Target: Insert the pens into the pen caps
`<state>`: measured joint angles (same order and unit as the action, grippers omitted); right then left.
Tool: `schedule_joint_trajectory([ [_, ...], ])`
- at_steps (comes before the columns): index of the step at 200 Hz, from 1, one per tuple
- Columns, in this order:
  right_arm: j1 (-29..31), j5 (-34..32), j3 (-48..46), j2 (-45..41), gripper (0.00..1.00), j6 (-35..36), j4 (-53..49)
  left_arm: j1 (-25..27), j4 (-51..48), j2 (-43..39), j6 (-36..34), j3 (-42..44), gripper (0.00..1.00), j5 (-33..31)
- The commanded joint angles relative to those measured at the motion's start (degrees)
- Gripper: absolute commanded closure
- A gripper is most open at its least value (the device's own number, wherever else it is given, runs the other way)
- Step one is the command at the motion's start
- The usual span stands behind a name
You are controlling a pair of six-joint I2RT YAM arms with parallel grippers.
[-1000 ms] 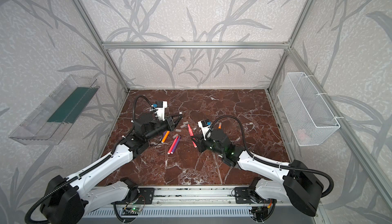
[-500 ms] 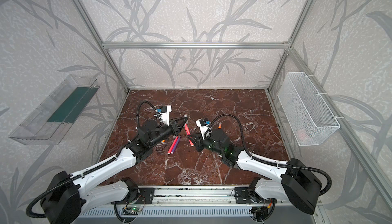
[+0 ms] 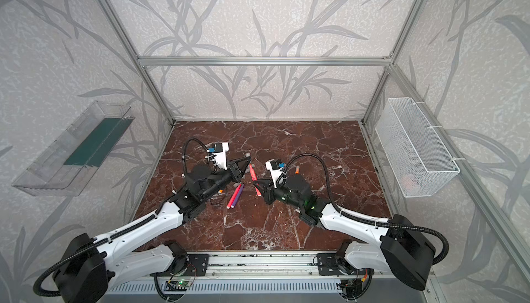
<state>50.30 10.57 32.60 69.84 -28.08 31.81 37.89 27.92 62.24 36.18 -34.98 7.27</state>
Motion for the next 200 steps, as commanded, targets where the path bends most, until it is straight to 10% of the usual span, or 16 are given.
schedule_joint_trajectory([
  [1, 0.3, 0.0, 0.9, 0.8, 1.0, -0.4, 1.8, 0.3, 2.1, -1.1, 0.3, 0.4, 1.0, -0.3],
  [200, 0.3, -1.0, 0.9, -0.3, 1.0, -0.2, 3.5, 0.8, 5.0, -0.1, 1.0, 1.3, 1.0, 1.7],
])
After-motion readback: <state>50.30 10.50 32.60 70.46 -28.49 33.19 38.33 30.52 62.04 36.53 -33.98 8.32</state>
